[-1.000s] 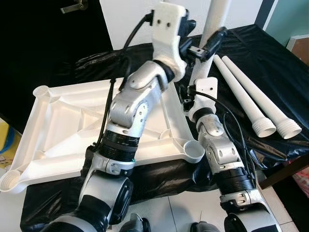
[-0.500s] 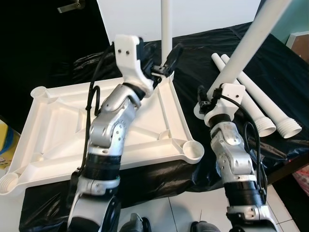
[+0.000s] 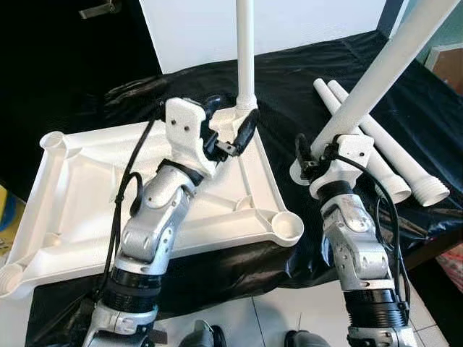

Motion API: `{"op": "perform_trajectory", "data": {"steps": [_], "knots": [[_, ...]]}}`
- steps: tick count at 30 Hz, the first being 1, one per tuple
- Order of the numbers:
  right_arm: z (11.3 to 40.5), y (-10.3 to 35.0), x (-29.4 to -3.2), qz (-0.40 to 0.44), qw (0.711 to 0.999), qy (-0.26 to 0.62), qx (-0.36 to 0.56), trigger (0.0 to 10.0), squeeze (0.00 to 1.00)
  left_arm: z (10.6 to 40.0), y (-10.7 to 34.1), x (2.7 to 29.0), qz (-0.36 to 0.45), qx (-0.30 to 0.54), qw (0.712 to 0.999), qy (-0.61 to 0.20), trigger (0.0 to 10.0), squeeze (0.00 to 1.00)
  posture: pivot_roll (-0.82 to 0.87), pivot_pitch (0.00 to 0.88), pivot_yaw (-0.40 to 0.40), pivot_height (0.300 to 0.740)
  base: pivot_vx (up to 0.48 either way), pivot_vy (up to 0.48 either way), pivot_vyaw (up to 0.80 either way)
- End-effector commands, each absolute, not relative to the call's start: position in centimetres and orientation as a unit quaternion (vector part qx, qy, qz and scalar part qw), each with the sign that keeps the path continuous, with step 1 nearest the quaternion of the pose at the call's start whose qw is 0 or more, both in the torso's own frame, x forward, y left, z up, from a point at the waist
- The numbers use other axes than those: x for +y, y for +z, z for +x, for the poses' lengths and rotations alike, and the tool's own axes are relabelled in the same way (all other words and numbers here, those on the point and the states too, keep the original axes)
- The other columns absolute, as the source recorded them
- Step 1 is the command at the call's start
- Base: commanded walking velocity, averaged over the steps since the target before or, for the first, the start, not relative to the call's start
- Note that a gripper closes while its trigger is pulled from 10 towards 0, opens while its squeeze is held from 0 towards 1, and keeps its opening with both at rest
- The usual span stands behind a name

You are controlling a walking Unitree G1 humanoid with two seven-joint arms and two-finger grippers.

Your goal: Building children table

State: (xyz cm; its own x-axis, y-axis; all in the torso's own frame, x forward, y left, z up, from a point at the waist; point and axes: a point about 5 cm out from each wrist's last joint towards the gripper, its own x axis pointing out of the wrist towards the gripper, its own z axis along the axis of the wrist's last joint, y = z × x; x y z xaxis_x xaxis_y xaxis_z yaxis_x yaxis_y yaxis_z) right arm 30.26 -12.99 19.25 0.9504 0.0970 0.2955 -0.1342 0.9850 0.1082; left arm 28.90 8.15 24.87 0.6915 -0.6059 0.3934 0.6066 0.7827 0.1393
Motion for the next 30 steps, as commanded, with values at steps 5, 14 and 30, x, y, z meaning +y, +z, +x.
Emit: {"op": "perform_trajectory", "data": {"steps": [5, 14, 30], "knots": [[30.1, 19.6, -12.7, 0.058, 0.982, 0.082, -0.158, 10.0, 0.0, 27.6, 22.3, 7.4, 0.074, -0.191, 0.874, -0.441, 10.0, 0.0, -0.07, 0.135, 0.076, 0.74, 0.0, 0.0, 0.0], [30.4, 19.8, -13.4, 0.044, 0.982, 0.087, -0.163, 10.0, 0.0, 26.6, 19.4, 7.7, 0.149, -0.151, 0.851, -0.48, 10.0, 0.0, -0.06, 0.129, 0.076, 0.74, 0.0, 0.0, 0.0], [30.1, 19.9, -14.2, 0.022, 0.982, 0.095, -0.161, 10.0, 0.0, 25.7, 14.5, 8.3, 0.264, -0.077, 0.806, -0.524, 10.0, 0.0, -0.09, 0.126, 0.05, 0.74, 0.0, 0.0, 0.0]]}}
